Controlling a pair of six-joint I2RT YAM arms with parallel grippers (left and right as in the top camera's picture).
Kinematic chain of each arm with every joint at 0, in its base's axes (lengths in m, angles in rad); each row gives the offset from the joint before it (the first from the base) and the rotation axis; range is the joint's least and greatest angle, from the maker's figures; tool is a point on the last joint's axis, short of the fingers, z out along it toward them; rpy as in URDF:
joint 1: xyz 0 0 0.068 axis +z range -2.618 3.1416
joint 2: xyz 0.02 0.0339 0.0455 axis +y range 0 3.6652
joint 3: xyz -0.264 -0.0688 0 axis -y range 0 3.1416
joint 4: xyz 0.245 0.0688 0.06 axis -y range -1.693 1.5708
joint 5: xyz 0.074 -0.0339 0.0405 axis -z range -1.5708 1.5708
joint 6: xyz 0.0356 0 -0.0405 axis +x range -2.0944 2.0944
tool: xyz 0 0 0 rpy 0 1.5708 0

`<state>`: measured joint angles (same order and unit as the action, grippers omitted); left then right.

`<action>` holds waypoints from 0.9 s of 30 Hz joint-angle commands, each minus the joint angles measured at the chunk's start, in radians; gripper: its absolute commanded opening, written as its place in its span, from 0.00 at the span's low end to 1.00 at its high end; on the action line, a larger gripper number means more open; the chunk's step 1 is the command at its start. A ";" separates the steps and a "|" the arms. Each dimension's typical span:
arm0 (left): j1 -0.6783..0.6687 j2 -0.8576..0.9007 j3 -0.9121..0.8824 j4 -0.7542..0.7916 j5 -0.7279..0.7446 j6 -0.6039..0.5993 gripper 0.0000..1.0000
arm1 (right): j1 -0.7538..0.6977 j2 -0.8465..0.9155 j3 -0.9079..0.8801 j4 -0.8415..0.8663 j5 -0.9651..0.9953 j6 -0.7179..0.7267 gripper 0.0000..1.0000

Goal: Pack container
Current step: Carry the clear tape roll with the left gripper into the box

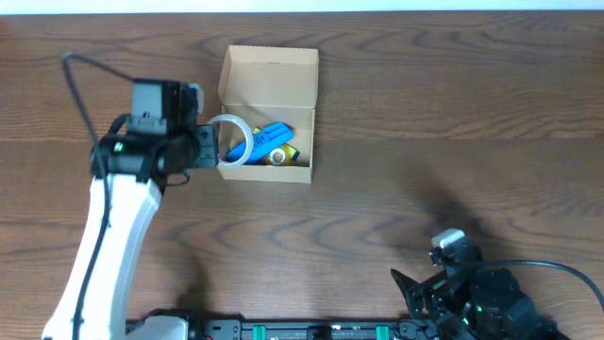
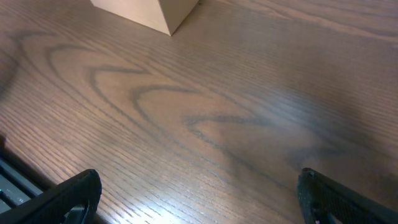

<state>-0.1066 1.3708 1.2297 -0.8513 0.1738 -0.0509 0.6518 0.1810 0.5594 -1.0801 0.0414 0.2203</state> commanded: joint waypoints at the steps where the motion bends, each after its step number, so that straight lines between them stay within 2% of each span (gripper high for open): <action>1: 0.000 0.071 0.053 0.006 0.039 0.178 0.05 | -0.003 -0.004 -0.001 0.002 0.007 0.011 0.99; 12: -0.093 0.164 0.134 0.092 0.047 0.250 0.05 | -0.003 -0.004 -0.001 0.002 0.007 0.011 0.99; 18: -0.150 0.192 0.135 0.103 -0.077 0.266 0.05 | -0.003 -0.004 -0.001 0.002 0.007 0.011 0.99; 27: -0.193 0.319 0.135 0.149 -0.134 0.298 0.05 | -0.003 -0.004 -0.001 0.002 0.007 0.011 0.99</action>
<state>-0.2886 1.6547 1.3434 -0.7166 0.0853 0.2237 0.6518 0.1810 0.5594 -1.0798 0.0414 0.2203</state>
